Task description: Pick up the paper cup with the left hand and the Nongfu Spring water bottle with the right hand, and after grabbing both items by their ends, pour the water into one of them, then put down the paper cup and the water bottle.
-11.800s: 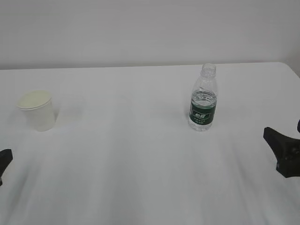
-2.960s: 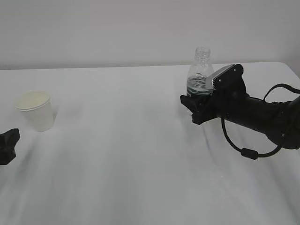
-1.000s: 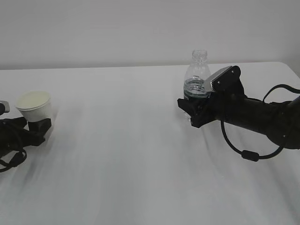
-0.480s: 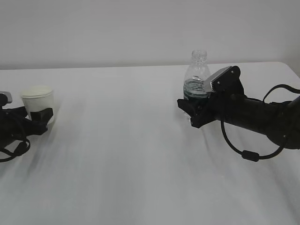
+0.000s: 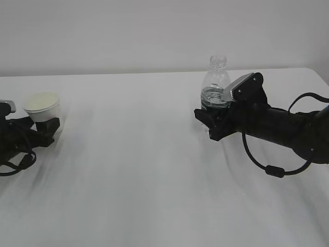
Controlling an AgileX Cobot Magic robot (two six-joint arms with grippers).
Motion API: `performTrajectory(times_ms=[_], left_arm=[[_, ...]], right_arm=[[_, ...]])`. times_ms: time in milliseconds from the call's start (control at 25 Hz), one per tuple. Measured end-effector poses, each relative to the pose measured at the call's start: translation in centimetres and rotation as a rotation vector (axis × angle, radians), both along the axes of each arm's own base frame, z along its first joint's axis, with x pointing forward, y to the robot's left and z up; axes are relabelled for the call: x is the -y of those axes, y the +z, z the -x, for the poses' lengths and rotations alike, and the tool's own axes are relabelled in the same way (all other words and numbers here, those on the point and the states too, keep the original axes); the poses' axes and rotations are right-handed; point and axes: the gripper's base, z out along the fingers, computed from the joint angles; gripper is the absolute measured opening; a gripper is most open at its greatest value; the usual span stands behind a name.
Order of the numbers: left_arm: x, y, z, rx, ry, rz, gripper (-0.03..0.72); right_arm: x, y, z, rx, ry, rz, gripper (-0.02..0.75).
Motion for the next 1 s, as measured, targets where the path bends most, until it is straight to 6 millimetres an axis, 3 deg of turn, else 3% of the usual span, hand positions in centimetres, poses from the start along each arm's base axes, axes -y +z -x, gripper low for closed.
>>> performTrajectory(times_ms=[240,480,1000], left_arm=[[0.0,0.0,0.0,0.0,-0.004,-0.001,0.575],[0.0,0.0,0.0,0.0,-0.005,0.001,0.68],[-0.1,0.7,-1.8,0.06,-0.005,-0.004,0.69]], right_arm=[[0.0,0.0,0.0,0.0,0.006,0.003,0.468],[-0.1,0.0,0.0,0.001,0.009,0.005,0.468],[-0.1,0.0,0.1,0.001,0.016,0.008,0.468]])
